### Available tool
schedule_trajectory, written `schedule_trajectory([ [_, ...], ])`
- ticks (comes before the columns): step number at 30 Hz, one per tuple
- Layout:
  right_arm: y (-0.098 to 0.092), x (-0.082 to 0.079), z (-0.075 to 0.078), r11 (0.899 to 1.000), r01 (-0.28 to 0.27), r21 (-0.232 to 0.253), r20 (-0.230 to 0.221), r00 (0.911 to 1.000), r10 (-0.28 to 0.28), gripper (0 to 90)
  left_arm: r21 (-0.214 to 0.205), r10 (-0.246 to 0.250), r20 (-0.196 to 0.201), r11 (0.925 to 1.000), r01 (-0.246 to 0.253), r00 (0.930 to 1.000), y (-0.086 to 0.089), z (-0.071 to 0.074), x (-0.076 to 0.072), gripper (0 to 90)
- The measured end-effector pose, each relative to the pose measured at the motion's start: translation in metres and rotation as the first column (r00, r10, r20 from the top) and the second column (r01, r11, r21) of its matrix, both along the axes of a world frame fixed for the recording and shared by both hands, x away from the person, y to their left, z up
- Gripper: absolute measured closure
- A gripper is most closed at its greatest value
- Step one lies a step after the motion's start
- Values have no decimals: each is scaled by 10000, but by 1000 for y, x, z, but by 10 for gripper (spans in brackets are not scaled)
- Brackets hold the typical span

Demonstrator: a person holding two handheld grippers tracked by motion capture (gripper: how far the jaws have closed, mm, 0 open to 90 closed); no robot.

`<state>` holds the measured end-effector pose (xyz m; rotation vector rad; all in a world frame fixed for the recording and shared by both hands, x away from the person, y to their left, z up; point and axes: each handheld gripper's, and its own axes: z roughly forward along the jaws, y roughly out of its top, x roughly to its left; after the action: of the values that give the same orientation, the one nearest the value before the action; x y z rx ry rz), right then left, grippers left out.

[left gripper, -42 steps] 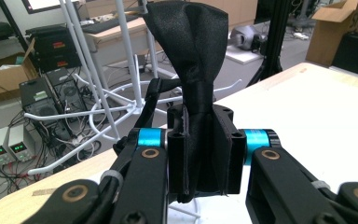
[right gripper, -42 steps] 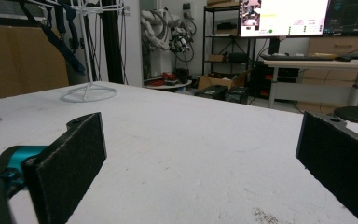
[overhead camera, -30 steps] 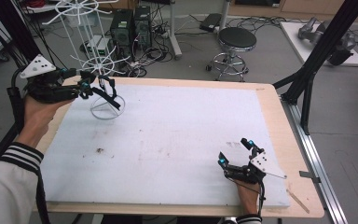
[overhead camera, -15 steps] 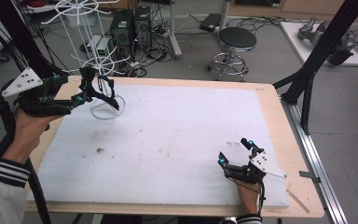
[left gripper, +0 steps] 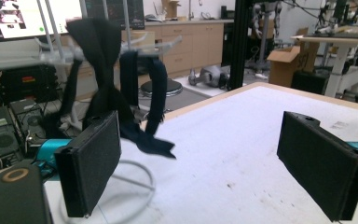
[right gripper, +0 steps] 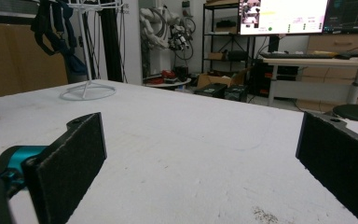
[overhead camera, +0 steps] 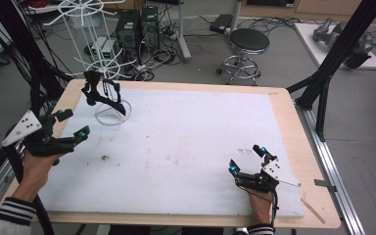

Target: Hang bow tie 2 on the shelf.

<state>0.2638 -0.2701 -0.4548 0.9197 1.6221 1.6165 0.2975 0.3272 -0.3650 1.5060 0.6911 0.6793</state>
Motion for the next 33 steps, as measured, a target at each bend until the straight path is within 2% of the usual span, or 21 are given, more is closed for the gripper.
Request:
schedule_trajectory([
  [4, 0, 0, 0, 10000, 7, -43, 43, 10000, -7, 8, -563, 69, 22, 9984, -68, 10000, 1, -25, -9, 140],
  [5, 0, 0, 0, 10000, 5, -59, 26, 10000, -5, 8, -573, 43, -106, 9983, -49, 9999, 1, -30, -10, 140],
  [9, 0, 0, 0, 10000, 30, -34, 21, 10000, -30, 8, -487, 29, -127, 9988, -35, 9999, -4, -47, -14, 139],
  [14, 0, 0, 0, 10000, 39, -32, 6, 10000, -39, 8, -218, -125, 138, 9997, 128, 9998, -12, -63, -19, 139],
  [21, 0, 0, 0, 10000, 69, -15, -5, 10000, -69, 8, -545, -28, 354, 9985, 47, 9994, -15, -78, -22, 139],
  [30, 0, -1, 0, 10000, 26, 22, 36, 10000, -26, 8, -427, 225, 166, 9988, -218, 9996, -11, -88, -23, 139],
  [33, 0, -1, 0, 10000, 42, -20, 45, 10000, -42, 8, -516, 230, 200, 9984, -220, 9995, -10, -89, -23, 139],
])
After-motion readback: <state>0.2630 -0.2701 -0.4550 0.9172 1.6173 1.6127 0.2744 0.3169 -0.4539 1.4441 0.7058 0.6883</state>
